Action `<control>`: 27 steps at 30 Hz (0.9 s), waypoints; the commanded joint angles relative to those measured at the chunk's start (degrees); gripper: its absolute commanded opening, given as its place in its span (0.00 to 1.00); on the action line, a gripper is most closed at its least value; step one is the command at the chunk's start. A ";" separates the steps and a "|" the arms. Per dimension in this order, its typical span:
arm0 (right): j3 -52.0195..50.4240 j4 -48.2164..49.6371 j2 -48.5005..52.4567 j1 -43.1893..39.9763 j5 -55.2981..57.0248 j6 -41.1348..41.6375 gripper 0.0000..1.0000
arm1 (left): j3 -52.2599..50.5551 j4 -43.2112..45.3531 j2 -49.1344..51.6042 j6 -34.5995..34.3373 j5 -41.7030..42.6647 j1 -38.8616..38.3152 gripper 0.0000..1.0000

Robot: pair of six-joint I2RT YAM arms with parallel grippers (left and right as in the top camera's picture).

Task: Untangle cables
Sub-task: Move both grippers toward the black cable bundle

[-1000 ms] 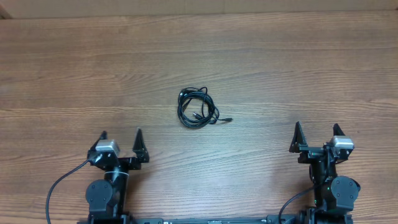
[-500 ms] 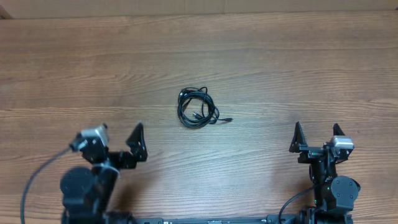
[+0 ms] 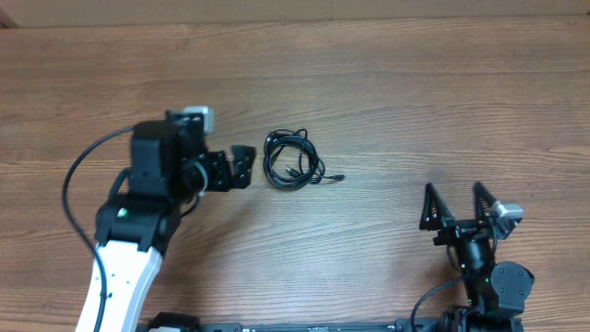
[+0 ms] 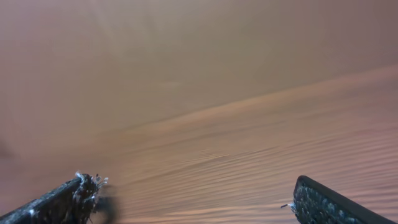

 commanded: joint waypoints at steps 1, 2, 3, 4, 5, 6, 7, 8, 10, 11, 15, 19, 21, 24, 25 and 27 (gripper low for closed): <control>-0.57 1.27 0.28 0.39 -13.38 11.85 1.00 | 1.81 -0.37 3.39 2.54 0.94 -2.03 1.00; -0.57 2.29 0.28 0.39 -15.87 10.91 1.00 | 1.84 -0.39 4.24 2.64 2.01 -2.10 1.00; -0.31 2.84 0.31 0.39 -18.01 9.77 1.00 | 1.84 -0.59 4.98 2.45 2.05 -2.23 1.00; 0.61 1.49 0.37 0.39 -18.49 9.01 1.00 | 1.84 -1.22 5.60 1.70 1.31 -2.38 1.00; 2.01 -1.40 0.52 0.39 -17.33 9.03 1.00 | 1.86 -2.21 6.25 0.11 -1.18 -2.71 1.00; 4.31 -5.75 0.92 0.39 -14.47 9.01 1.00 | 1.86 -3.28 6.84 -1.16 -4.33 -3.15 1.00; 6.91 -9.97 1.53 0.39 -11.21 8.63 0.99 | 1.86 -4.13 7.32 -1.62 -7.50 -3.76 1.00; 9.90 -13.62 2.38 0.39 -8.44 7.63 1.00 | 1.86 -4.59 7.85 -1.99 -10.23 -4.44 1.00; 16.41 -18.27 4.90 0.39 -5.44 4.02 0.99 | 1.86 -4.68 8.50 -2.45 -13.62 -5.90 1.00; 19.93 -19.96 6.56 0.39 -4.00 3.23 1.00 | 1.86 -4.50 8.70 -3.26 -14.88 -6.47 1.00; 32.79 -25.77 14.84 0.39 -1.64 3.04 0.99 | 1.86 -3.72 8.98 -6.01 -17.18 -6.64 1.00; 42.80 -30.77 27.56 0.42 -5.14 3.02 1.00 | 3.50 -4.79 8.96 -7.56 -19.80 -6.43 1.00; 45.59 -30.77 35.54 0.48 -9.57 2.99 1.00 | 6.08 -7.26 8.96 -8.07 -20.70 -5.95 1.00; 48.65 -30.77 46.51 2.36 -16.98 2.99 1.00 | 11.39 -12.28 8.96 -8.02 -21.53 -4.90 1.00; 49.46 -30.21 50.05 3.72 -19.56 2.97 1.00 | 13.33 -14.23 8.96 -8.00 -22.51 -4.55 1.00; 50.49 -27.65 56.15 7.28 -23.58 1.62 1.00 | 17.64 -18.95 8.96 -7.98 -26.27 -3.72 1.00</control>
